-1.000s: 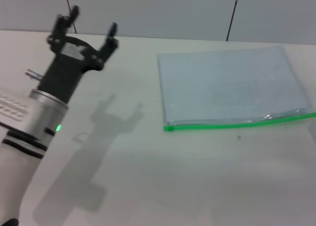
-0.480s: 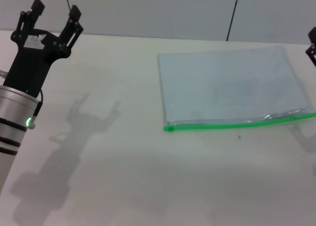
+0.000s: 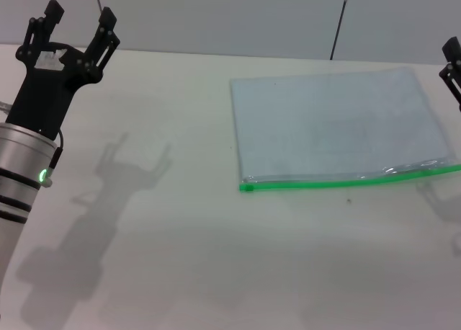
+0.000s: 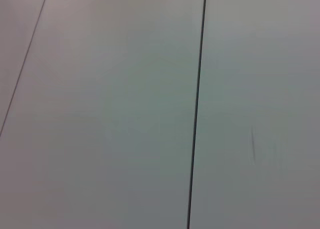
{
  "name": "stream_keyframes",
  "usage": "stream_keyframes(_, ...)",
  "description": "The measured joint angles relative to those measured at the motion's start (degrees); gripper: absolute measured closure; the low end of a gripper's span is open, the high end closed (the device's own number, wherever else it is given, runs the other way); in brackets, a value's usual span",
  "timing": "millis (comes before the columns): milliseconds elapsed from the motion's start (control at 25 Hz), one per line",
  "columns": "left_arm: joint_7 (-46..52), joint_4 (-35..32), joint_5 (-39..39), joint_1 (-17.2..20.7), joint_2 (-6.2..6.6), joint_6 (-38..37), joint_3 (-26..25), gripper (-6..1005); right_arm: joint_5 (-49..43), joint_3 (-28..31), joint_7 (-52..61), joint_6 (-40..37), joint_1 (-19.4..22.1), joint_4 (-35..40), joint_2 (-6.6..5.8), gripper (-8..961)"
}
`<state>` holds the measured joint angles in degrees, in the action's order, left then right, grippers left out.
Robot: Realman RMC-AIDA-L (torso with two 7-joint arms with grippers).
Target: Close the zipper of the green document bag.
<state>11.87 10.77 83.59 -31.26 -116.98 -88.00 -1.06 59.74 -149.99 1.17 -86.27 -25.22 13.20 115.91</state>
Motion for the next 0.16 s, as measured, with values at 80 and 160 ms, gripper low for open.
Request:
stream_keyframes(80, 0.0, 0.0, 0.0, -0.2, 0.00, 0.6, 0.0, 142, 0.0, 0.0, 0.0, 0.0, 0.0, 0.0, -0.02, 73)
stream_keyframes(160, -0.1, 0.0, 0.0, -0.4, 0.00, 1.2, 0.0, 142, 0.0, 0.0, 0.0, 0.0, 0.0, 0.0, -0.01, 73)
